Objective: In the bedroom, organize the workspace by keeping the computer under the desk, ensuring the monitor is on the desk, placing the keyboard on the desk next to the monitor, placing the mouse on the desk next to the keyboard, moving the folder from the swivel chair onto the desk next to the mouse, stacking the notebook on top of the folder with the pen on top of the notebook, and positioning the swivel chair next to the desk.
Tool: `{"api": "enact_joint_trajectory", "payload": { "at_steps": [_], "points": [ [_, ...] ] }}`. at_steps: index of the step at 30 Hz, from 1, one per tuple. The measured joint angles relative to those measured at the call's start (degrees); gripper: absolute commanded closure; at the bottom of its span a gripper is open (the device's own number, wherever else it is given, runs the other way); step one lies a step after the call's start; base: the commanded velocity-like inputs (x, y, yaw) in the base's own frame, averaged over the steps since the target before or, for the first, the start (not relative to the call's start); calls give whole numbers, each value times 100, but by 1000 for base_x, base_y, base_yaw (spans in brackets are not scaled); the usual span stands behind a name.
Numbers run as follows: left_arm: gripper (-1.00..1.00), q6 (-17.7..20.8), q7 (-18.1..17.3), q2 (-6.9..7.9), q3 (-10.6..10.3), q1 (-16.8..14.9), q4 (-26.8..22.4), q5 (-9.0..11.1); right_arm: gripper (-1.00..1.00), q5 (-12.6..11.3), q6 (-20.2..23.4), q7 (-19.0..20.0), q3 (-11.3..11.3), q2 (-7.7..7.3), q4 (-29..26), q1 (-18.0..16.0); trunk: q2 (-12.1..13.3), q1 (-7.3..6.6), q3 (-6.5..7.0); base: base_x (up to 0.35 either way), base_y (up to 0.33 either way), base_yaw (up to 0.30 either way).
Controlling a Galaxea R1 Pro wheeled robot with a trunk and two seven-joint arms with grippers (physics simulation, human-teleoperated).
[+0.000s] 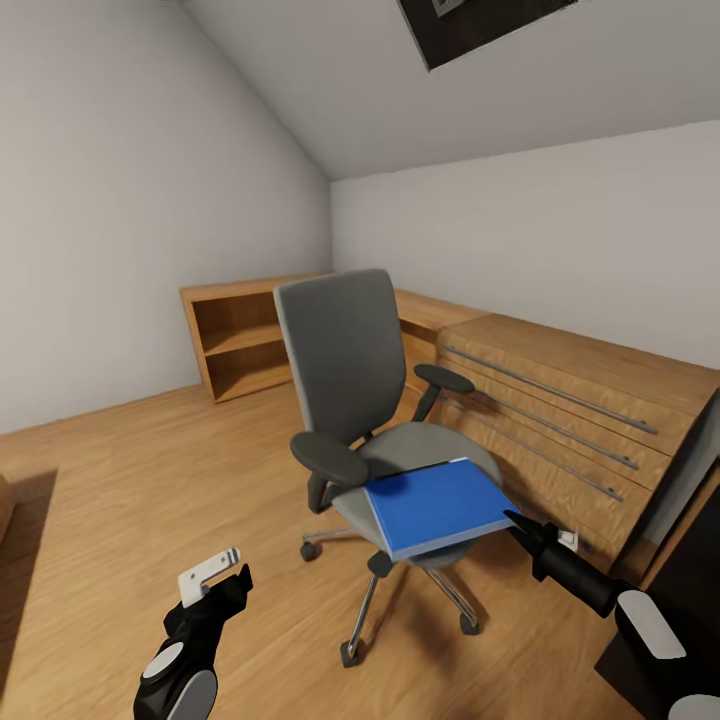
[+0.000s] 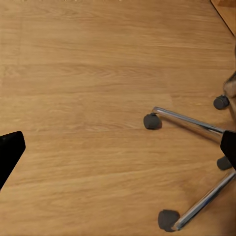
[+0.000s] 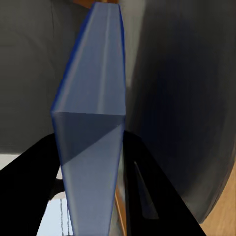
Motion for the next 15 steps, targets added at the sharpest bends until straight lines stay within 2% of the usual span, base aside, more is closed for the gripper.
{"api": "enact_joint_trajectory", "payload": {
  "at_steps": [7,15],
  "points": [
    [-100,-6,15,-15,-29,0,0,-9,100,0,-4,2,-1,-6,0,-2,281,-153,126,-34,0,0],
    [-100,-6,10,-17,-34,0,0,2,100,5,-13,1,-6,-25,-1,2,602,-326,269,-280,0,0]
  ]
}}
